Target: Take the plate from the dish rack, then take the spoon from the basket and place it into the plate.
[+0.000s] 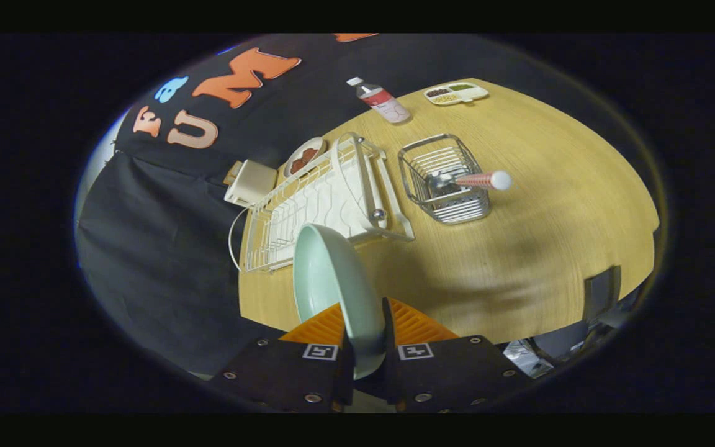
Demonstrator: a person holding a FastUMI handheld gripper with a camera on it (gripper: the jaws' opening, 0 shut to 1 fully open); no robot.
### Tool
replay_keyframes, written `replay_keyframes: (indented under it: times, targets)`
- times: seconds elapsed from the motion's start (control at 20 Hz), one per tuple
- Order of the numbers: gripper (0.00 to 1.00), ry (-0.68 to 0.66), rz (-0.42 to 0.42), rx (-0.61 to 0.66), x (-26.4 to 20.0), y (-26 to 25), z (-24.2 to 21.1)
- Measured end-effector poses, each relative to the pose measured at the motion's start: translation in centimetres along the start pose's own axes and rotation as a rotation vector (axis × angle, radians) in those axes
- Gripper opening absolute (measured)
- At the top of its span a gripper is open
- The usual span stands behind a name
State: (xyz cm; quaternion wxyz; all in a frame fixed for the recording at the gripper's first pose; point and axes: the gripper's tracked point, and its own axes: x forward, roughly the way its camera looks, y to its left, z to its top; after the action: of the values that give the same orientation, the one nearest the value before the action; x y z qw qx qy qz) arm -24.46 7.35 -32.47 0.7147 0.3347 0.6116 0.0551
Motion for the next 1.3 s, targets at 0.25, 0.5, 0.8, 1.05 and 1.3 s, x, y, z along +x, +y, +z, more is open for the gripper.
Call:
replay_keyframes:
  times: [0.25, 0.5, 0.8, 1.05, 1.3]
  targets:
    - [0.21, -0.027, 0.017, 0.064, 2.5, -1.7, -2.0]
    - [0.21, -0.018, -0.012, 0.057, 4.6, -3.2, -3.5]
    - [0.25, -0.052, 0.031, 0.084, 6.8, -2.4, -3.4]
    - [0.33, -0.088, -0.017, 0.005, 6.7, -3.2, -2.5]
    - [0.48, -0.282, -0.078, -0.110, 4.2, -4.5, 2.2]
